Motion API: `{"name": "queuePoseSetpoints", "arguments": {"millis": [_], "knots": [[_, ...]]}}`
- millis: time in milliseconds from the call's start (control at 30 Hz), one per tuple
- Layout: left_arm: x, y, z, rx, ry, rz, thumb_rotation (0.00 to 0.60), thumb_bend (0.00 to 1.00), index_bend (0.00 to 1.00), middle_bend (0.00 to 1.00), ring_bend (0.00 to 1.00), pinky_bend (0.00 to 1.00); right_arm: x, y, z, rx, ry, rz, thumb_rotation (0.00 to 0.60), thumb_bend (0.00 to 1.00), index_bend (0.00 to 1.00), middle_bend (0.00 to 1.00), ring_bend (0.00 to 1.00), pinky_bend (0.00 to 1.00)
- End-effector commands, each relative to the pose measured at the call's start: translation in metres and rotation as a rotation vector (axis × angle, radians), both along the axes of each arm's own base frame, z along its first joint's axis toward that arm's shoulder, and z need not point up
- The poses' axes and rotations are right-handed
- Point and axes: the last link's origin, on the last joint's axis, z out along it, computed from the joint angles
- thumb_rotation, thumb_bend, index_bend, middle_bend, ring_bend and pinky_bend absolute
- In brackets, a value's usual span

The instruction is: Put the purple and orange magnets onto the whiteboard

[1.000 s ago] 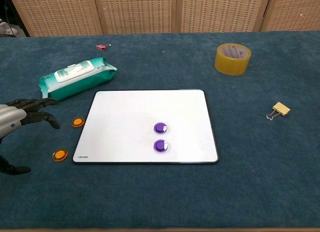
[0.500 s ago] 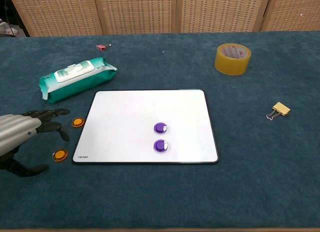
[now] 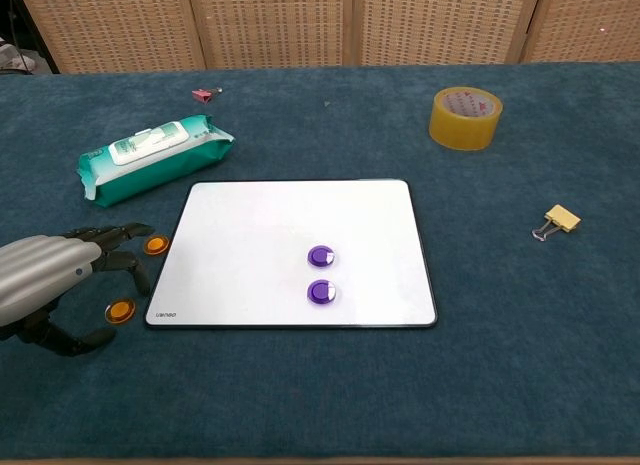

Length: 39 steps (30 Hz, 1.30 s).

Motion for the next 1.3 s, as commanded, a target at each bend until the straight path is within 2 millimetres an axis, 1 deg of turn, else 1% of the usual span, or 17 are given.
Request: {"name": "queuePoseSetpoints", "arguments": {"millis": [33, 200, 467, 567, 767, 1033, 1233, 1300], "knots": [[-0.001, 0.001, 0.0, 0.001, 0.002, 0.008, 0.6, 0.33, 0.42, 0.0, 0.0, 0.07, 0.0, 0.0, 0.0, 0.0, -0.004, 0.0, 0.6, 0.08, 0.08, 0.0, 0.0, 0.0], [-0.002, 0.001, -0.001, 0.001, 0.004, 0.013, 0.6, 0.34, 0.46, 0.0, 0.0, 0.07, 0.0, 0.0, 0.0, 0.001, -0.008, -0.003, 0.6, 0.08, 0.08, 0.0, 0.0, 0.0], [-0.004, 0.001, -0.001, 0.01, -0.007, 0.014, 0.6, 0.35, 0.5, 0.0, 0.0, 0.07, 0.0, 0.0, 0.0, 0.002, -0.017, -0.006, 0.6, 0.08, 0.09, 0.0, 0.0, 0.0], [-0.005, 0.001, -0.002, 0.02, -0.014, 0.015, 0.6, 0.36, 0.54, 0.0, 0.0, 0.07, -0.001, 0.0, 0.001, 0.003, -0.021, -0.009, 0.6, 0.08, 0.09, 0.0, 0.0, 0.0], [-0.007, 0.002, -0.001, 0.031, -0.013, 0.014, 0.6, 0.38, 0.59, 0.0, 0.0, 0.07, -0.001, -0.001, 0.001, 0.002, -0.023, -0.012, 0.6, 0.08, 0.09, 0.0, 0.0, 0.0], [-0.006, 0.002, 0.004, 0.036, -0.031, 0.014, 0.6, 0.39, 0.59, 0.0, 0.0, 0.07, -0.001, -0.001, 0.0, 0.004, -0.025, -0.013, 0.6, 0.08, 0.09, 0.0, 0.0, 0.0], [0.0, 0.003, 0.012, 0.054, -0.057, -0.004, 0.6, 0.4, 0.59, 0.0, 0.0, 0.07, -0.002, -0.001, 0.001, 0.003, -0.025, -0.016, 0.6, 0.08, 0.09, 0.0, 0.0, 0.0], [0.006, 0.005, 0.013, 0.052, -0.075, -0.016, 0.6, 0.4, 0.59, 0.0, 0.0, 0.07, -0.002, -0.001, 0.001, 0.004, -0.024, -0.017, 0.6, 0.08, 0.09, 0.0, 0.0, 0.0]]}}
